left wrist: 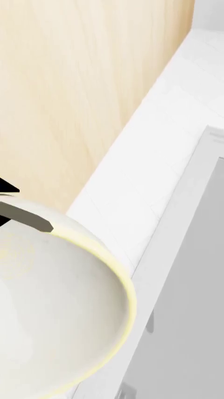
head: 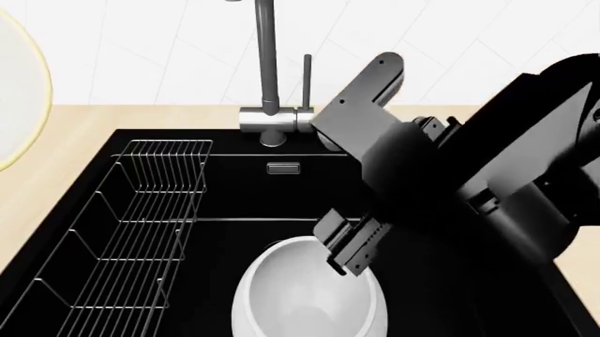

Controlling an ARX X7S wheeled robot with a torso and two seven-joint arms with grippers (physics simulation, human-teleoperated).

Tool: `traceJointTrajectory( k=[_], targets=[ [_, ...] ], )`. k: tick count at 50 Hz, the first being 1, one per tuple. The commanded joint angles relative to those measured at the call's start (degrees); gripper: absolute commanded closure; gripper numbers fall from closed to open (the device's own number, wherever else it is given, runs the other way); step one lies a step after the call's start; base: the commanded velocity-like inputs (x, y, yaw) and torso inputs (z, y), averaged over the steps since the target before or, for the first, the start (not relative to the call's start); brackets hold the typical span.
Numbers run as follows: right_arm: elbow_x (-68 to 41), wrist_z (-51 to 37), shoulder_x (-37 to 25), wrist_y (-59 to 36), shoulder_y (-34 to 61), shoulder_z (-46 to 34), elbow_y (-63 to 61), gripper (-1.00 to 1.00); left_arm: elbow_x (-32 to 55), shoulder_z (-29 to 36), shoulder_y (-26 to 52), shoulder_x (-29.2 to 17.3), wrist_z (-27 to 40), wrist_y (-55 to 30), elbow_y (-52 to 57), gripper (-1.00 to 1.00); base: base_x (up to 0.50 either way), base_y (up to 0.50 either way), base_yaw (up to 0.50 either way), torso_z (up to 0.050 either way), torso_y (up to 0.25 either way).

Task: Stack the bowls in the sink.

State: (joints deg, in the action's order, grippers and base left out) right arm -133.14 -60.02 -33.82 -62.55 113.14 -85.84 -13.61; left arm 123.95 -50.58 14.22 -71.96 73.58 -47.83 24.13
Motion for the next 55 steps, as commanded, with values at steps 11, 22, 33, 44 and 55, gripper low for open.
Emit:
traceJointTrajectory(
  k=[11,22,33,44,55],
  targets=[
    [-4.1,-9.5,-5.5,2.8,10.2,1.4,1.5,-1.0,1.8,3.8,0.8,-2.3,-2.2,2.3,1.6,1.0,0.0,0.0,0.0,0.0,0.0],
    [-4.1,-15.8,-8.6,4.4,14.6,1.5,3.0,-1.0,2.7,7.7,0.6,-4.5,-3.7,4.5,2.4,1.0,0.0,0.0,0.0,0.0,0.0],
    [-0.7,-20.3,-11.0,4.6,16.6,1.4,4.9,-1.0,4.5,12.2,0.8,-7.7,-5.1,8.6,3.7,1.0,0.0,0.0,0.0,0.0,0.0],
    [2.7,-24.1,-12.6,4.8,18.0,1.8,5.6,-1.0,6.6,18.4,-0.2,-13.7,-9.5,14.7,5.5,1.0,0.0,0.0,0.0,0.0,0.001],
    [3.9,-25.4,-13.9,5.2,18.4,3.3,4.8,-1.0,9.5,20.7,-1.0,-17.9,-12.8,17.0,6.6,1.0,0.0,0.0,0.0,0.001,0.0]
  ],
)
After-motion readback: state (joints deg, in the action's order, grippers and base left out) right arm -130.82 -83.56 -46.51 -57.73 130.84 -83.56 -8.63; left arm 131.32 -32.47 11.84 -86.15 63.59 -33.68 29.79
